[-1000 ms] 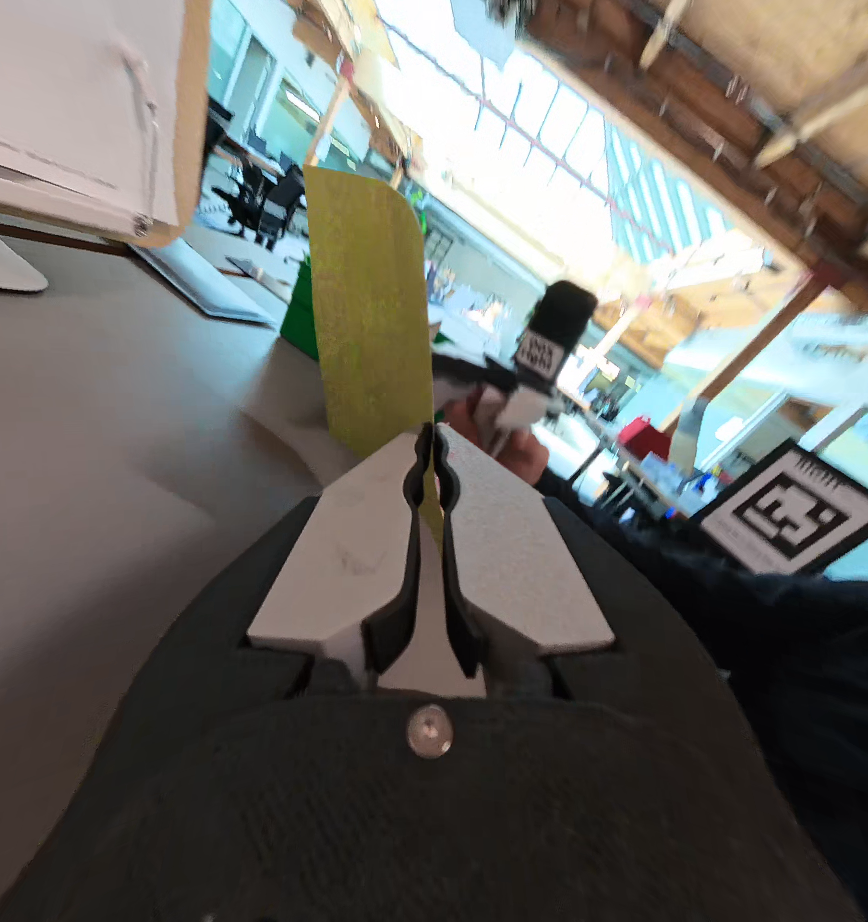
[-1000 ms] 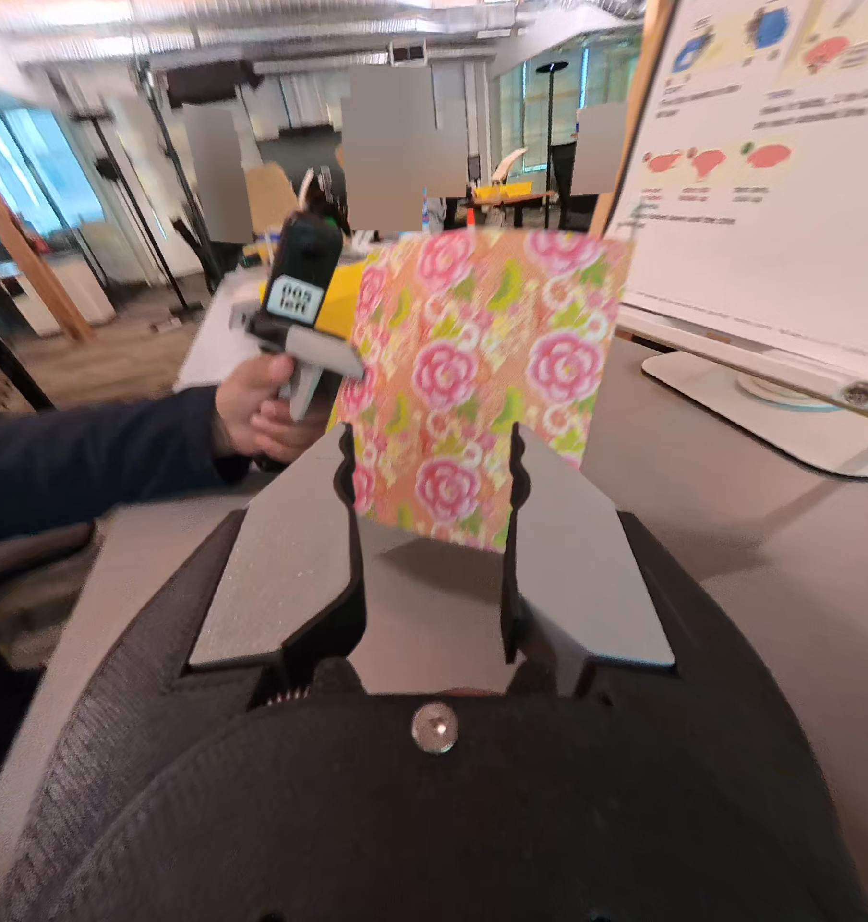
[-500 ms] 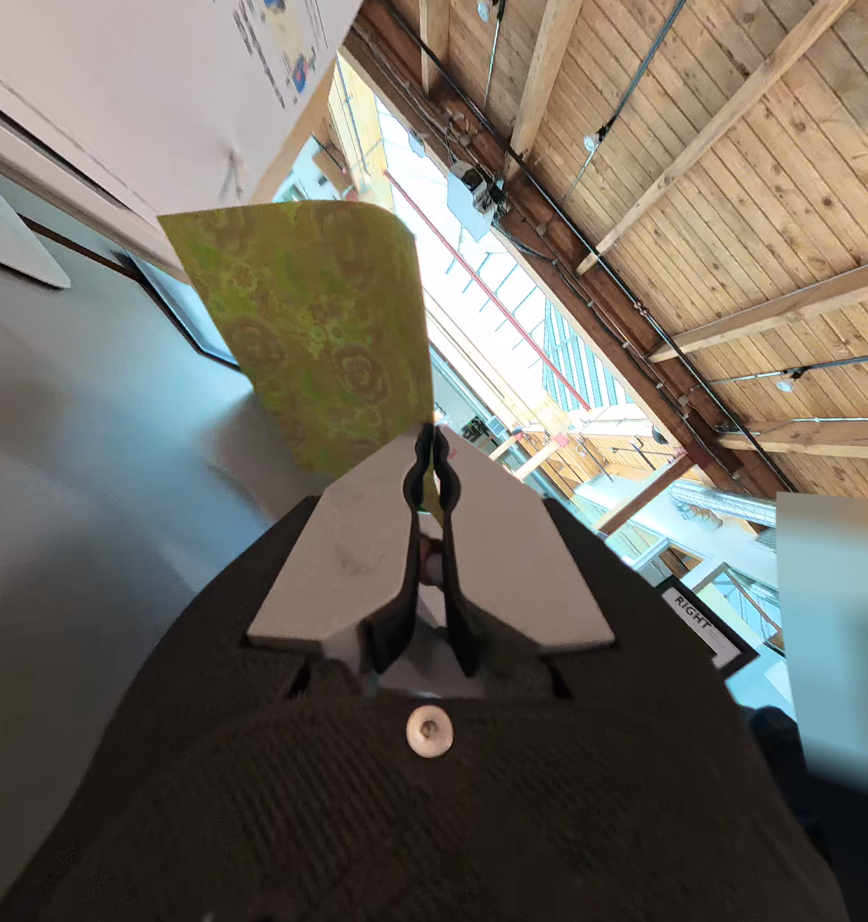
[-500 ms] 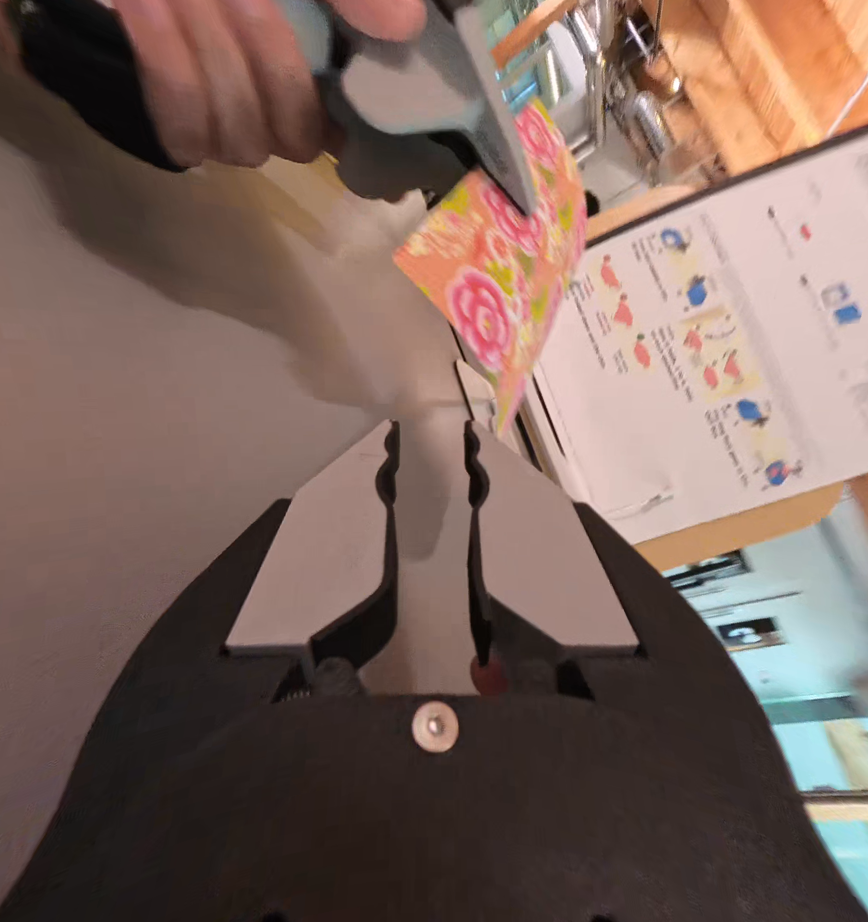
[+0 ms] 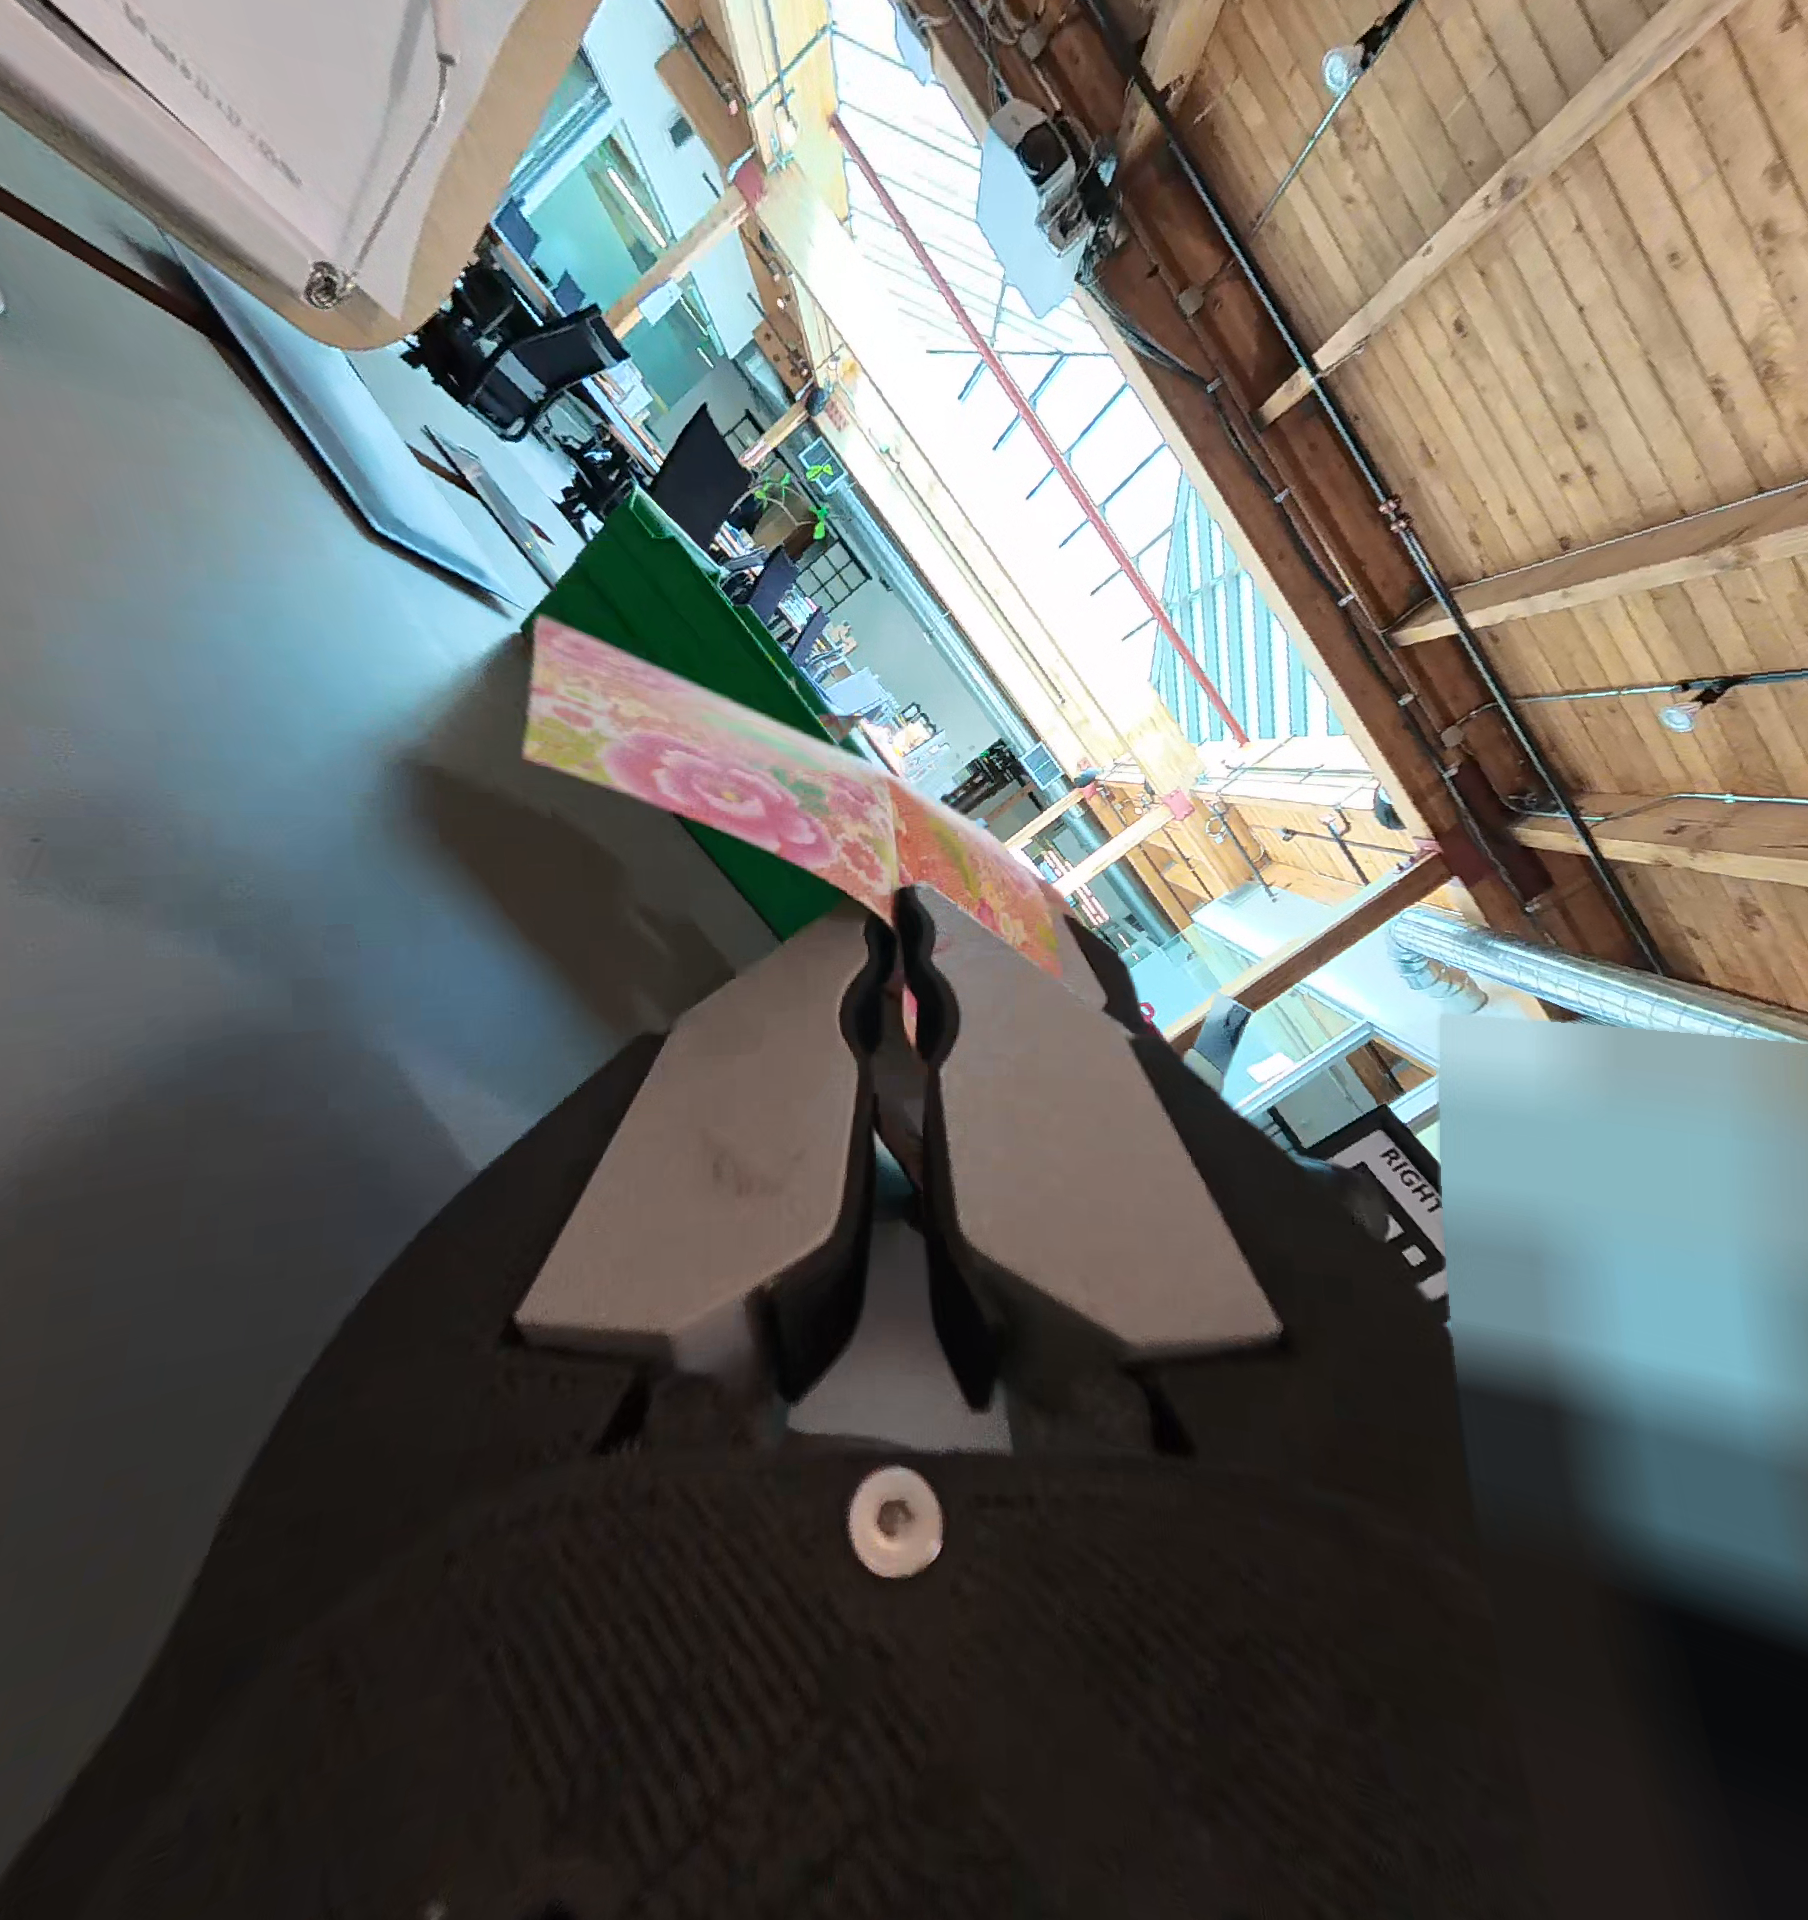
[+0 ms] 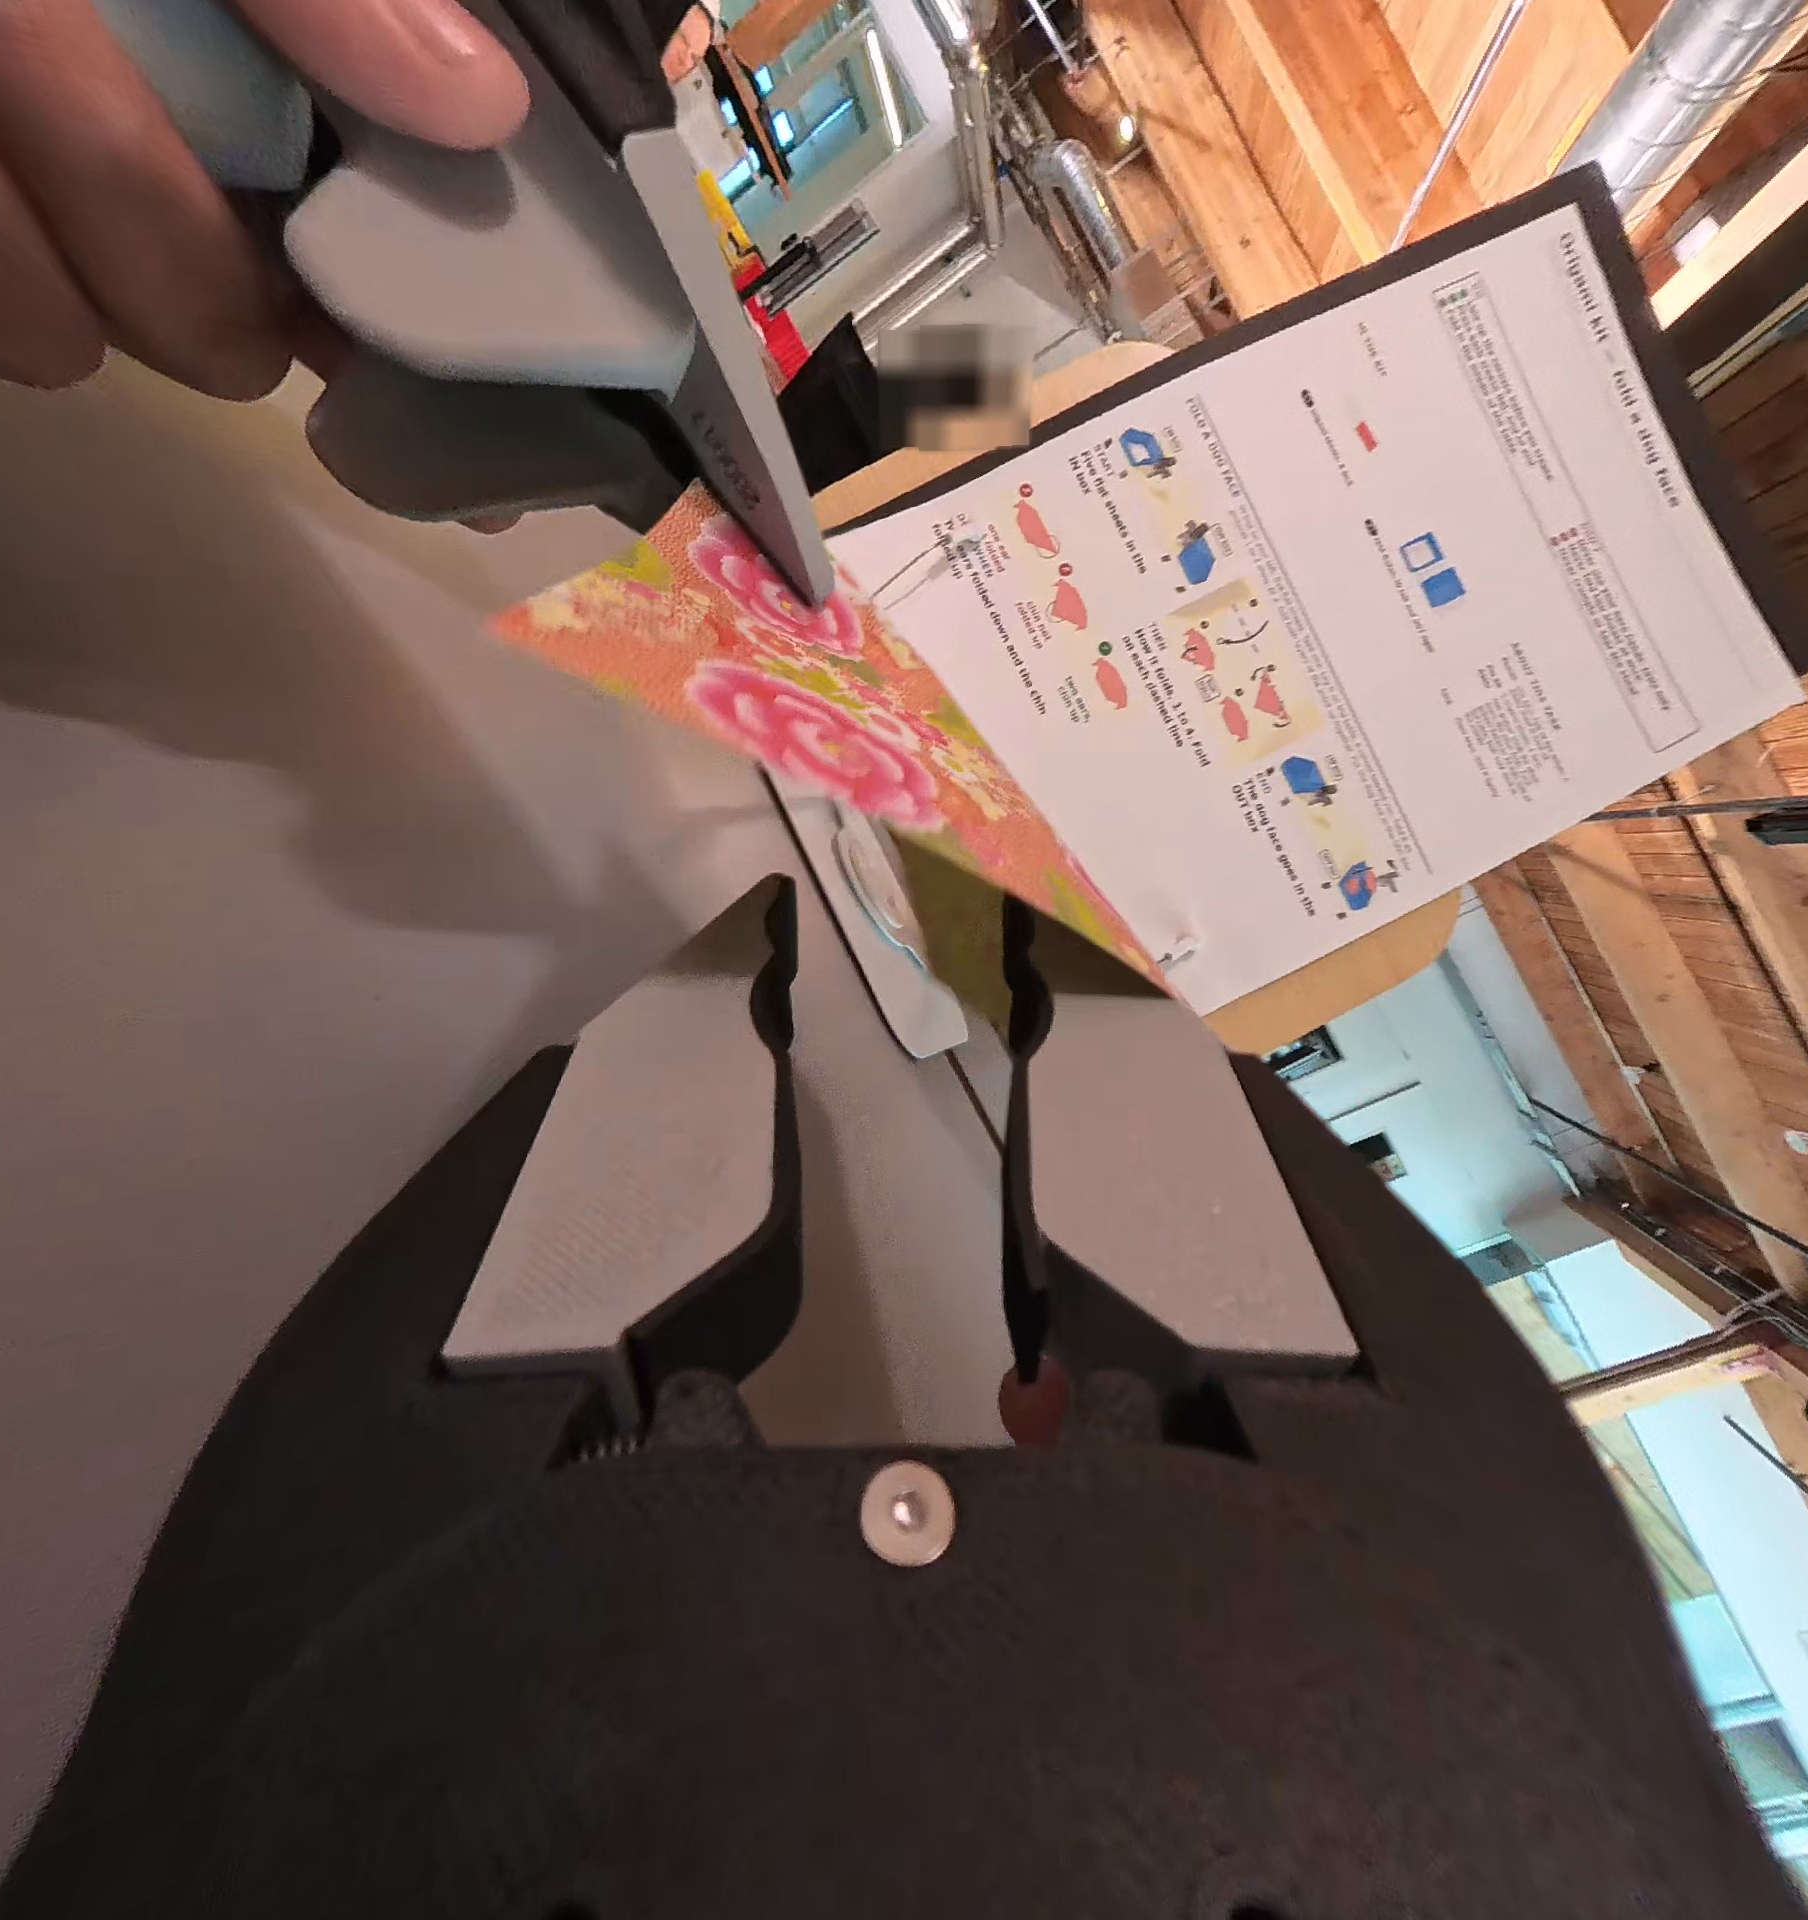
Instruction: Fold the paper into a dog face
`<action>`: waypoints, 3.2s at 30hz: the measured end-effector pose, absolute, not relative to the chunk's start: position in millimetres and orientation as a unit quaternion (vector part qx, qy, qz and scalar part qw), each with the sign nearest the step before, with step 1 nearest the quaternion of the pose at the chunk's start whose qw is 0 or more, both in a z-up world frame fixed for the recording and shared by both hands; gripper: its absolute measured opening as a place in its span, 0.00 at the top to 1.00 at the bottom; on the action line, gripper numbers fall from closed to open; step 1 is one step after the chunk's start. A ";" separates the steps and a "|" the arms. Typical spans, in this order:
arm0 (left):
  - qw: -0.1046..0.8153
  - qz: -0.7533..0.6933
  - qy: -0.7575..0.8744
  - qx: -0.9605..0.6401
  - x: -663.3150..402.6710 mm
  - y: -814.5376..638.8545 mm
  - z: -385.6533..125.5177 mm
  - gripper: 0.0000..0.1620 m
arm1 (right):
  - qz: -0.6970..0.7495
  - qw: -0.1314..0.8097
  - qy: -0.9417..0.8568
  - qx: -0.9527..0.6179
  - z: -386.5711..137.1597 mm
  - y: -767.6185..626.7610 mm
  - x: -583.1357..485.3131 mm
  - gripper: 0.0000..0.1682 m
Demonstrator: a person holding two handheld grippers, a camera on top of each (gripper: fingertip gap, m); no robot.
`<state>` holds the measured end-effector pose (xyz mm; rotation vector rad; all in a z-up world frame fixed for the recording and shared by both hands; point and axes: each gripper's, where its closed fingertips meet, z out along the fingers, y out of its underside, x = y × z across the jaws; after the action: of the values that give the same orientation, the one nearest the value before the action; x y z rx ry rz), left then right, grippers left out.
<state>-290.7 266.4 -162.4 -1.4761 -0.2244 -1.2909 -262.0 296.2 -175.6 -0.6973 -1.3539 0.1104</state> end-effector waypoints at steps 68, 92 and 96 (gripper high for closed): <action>0.576 -0.444 -0.036 -0.686 -297.8 261.5 -166.3 0.71 | 0.618 0.197 -0.490 -0.582 -175.9 321.9 -210.4 1.00; 0.439 -0.284 0.007 -0.852 -284.8 264.9 -247.6 0.95 | 0.315 0.365 -0.637 -0.602 -242.4 352.5 -226.3 1.00; 0.500 -0.278 0.001 -0.820 -295.2 269.1 -225.9 0.94 | 0.302 0.382 -0.640 -0.594 -241.4 357.3 -225.3 1.00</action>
<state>-295.2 269.1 -225.9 -1.9833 0.0034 -0.6733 -225.3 357.3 -241.4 -1.5165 -1.6338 0.7711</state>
